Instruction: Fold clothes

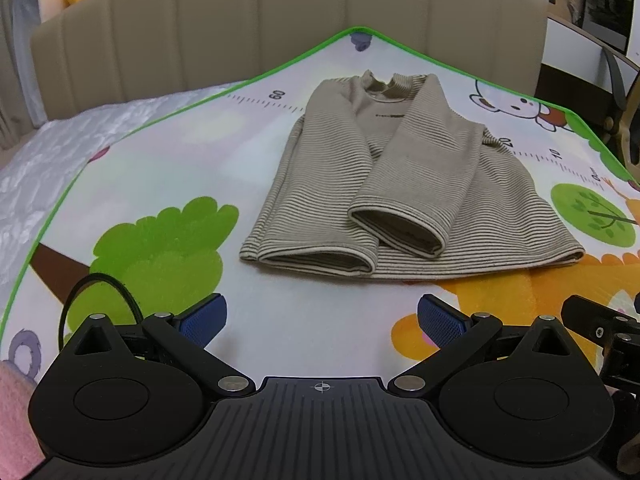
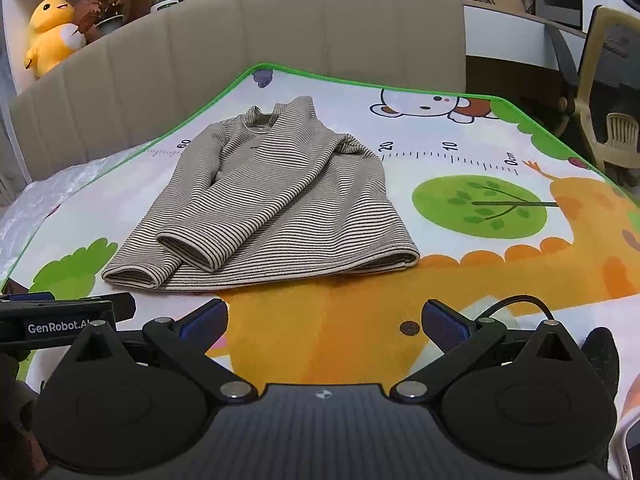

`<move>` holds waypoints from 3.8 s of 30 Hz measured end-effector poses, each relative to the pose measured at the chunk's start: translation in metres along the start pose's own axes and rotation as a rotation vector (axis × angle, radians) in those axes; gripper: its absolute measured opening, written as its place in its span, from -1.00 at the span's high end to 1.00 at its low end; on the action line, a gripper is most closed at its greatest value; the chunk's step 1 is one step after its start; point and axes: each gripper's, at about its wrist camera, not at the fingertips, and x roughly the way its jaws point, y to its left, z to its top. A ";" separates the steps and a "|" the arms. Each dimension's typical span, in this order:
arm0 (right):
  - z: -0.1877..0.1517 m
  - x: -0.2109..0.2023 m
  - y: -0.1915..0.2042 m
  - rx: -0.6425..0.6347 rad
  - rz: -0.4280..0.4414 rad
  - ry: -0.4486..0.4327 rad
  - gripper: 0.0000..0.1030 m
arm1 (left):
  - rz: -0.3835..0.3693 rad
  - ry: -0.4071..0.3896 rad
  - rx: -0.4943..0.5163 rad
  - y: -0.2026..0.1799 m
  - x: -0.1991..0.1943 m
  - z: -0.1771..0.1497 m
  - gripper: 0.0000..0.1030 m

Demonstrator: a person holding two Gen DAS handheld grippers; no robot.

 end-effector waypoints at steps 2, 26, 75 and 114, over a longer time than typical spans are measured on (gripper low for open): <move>0.001 0.000 0.001 0.000 0.004 0.002 -1.00 | 0.000 0.003 -0.001 0.000 0.001 0.000 -1.00; -0.002 0.002 0.001 0.002 0.004 0.009 -1.00 | 0.003 0.018 -0.009 0.001 0.001 0.002 -1.00; 0.001 0.014 0.002 0.017 0.065 0.017 -1.00 | 0.002 0.099 -0.081 0.009 0.016 0.009 -1.00; 0.078 0.213 0.005 -0.331 0.077 -0.044 -1.00 | 0.251 -0.202 0.334 -0.005 0.174 0.086 -1.00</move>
